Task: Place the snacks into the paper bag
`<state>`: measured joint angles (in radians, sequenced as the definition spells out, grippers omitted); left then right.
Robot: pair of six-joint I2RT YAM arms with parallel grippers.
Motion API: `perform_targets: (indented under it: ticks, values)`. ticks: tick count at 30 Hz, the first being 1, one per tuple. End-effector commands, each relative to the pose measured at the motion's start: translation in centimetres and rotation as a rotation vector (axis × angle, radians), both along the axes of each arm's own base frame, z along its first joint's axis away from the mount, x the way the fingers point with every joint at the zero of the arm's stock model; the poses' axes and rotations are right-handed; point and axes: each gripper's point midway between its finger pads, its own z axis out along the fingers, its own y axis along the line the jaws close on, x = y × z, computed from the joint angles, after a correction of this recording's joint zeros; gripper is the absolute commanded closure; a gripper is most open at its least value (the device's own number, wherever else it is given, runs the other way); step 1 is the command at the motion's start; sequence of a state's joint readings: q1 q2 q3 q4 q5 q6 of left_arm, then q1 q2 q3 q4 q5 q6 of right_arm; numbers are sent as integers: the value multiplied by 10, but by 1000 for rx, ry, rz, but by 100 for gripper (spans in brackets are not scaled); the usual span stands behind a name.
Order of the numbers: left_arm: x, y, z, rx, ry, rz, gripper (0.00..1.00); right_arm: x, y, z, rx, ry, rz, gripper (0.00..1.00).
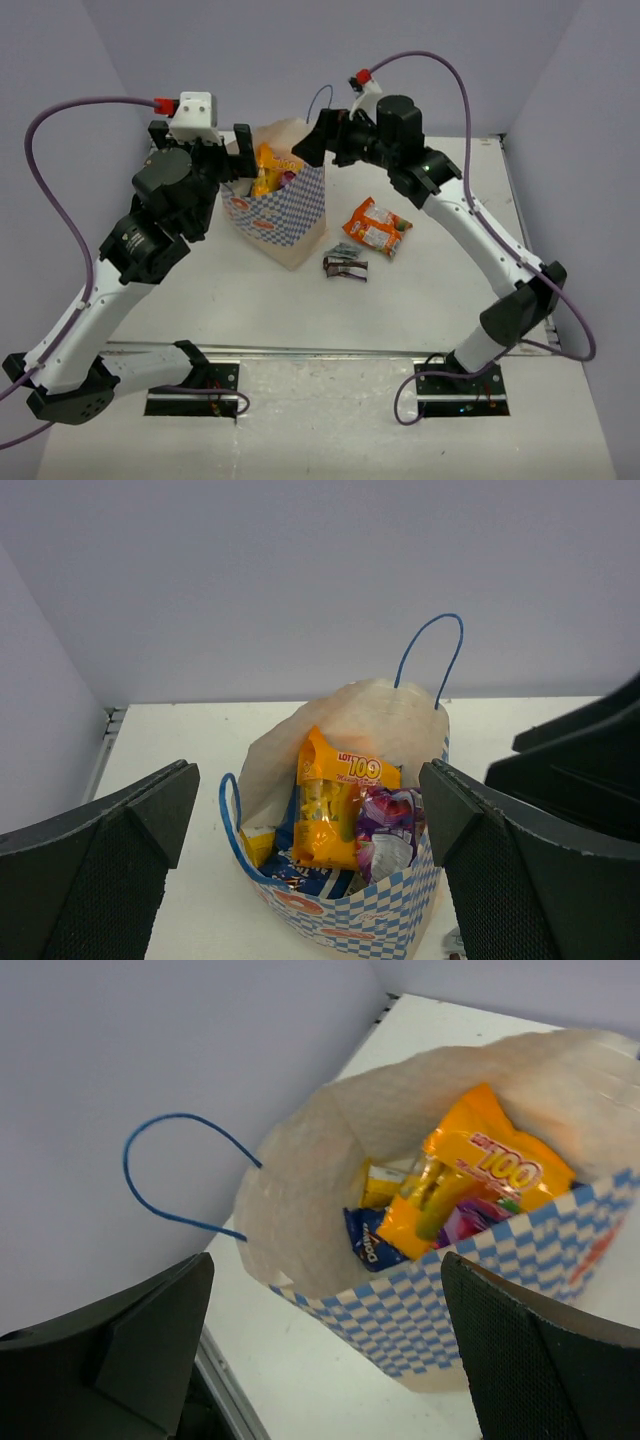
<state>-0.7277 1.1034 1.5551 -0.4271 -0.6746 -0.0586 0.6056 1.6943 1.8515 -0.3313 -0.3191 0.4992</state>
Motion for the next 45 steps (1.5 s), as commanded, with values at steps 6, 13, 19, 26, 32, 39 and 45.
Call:
perform_targets:
  ticks: [6, 13, 19, 26, 32, 39, 45]
  values:
    - [-4, -3, -6, -72, 9, -22, 0, -20, -104, -60, -107, 81, -252, 1]
    - [-11, -18, -35, -152, 80, -93, 0, -30, -185, -150, -60, 369, -414, 1]
    - [-14, -18, -36, -198, 81, -96, 0, -28, -220, -198, -82, 485, -518, 1]
    - [-17, -7, -26, -145, 56, -71, 0, -11, -231, -248, -185, 633, -587, 1]
    - [-18, 5, -18, -110, 23, -34, 0, -9, -229, -290, -221, 740, -591, 1]
    - [-13, 7, -1, -66, -24, -16, 0, 2, -235, -324, -264, 771, -622, 1]
    - [-18, 17, 1, -46, -37, 11, 0, 11, -240, -342, -316, 804, -645, 2]
